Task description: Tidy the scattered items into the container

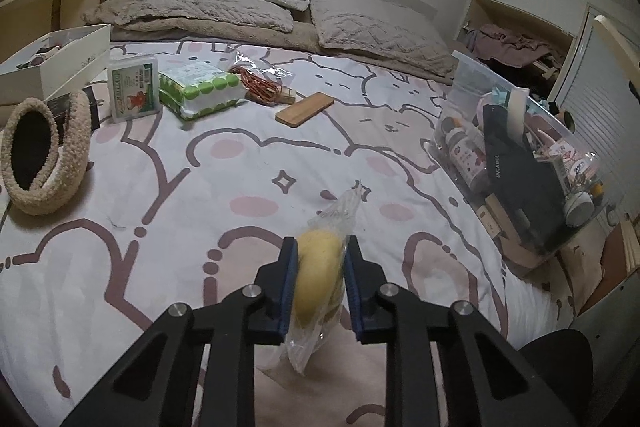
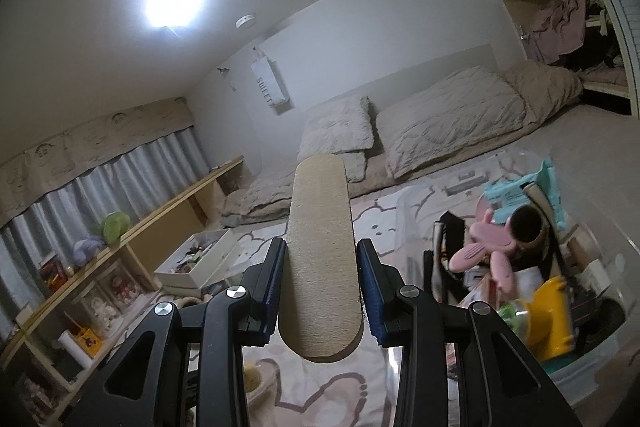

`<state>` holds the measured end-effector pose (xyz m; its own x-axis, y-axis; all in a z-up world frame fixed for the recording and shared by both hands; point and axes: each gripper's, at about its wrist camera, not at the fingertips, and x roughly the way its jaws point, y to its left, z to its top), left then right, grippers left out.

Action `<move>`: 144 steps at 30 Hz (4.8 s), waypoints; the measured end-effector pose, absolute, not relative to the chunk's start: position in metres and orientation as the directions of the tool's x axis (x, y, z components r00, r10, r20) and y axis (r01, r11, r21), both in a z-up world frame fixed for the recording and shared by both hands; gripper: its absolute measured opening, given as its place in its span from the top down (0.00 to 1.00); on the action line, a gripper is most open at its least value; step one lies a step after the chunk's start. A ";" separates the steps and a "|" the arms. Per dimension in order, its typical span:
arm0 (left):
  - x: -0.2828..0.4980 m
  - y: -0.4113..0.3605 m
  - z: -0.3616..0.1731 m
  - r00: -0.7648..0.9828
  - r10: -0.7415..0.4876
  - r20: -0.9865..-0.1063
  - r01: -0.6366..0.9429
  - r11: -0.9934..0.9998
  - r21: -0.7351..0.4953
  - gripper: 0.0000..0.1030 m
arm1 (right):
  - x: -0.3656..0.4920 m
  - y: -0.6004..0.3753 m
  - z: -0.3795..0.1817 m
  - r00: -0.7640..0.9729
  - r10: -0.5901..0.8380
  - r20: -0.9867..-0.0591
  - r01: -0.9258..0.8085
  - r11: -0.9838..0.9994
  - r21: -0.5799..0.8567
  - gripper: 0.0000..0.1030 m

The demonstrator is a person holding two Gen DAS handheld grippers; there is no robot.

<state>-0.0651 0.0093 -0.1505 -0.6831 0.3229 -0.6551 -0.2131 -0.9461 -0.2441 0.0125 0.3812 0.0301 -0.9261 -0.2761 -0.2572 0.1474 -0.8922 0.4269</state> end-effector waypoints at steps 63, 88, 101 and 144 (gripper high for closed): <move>-0.101 0.098 -0.222 -0.399 0.232 -0.887 -0.415 -0.909 -0.051 0.07 | -0.032 0.530 -0.021 -0.758 0.141 -0.637 -0.319 -0.932 0.173 0.65; -0.088 0.084 -0.199 -0.435 0.330 -0.838 -0.339 -0.922 -0.188 0.33 | -0.022 0.510 -0.022 -0.859 -0.090 -0.504 -0.055 -0.962 0.266 0.65; -0.084 0.091 -0.135 -0.526 0.385 -0.758 -0.360 -0.909 -0.212 0.34 | -0.010 0.528 -0.025 -0.894 -0.175 -0.413 -0.006 -0.916 0.400 0.65; -0.285 0.379 0.024 -0.416 0.588 -0.694 -0.719 -0.680 -0.145 0.34 | -0.021 0.557 -0.043 -0.893 -0.327 -0.311 0.064 -0.773 0.631 0.64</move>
<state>-0.2850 0.3790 0.0236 -0.4162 0.5878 -0.6938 -0.7185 -0.6802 -0.1453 -0.0212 0.5573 -0.0432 -0.8927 -0.3267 -0.3105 0.0636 -0.7733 0.6309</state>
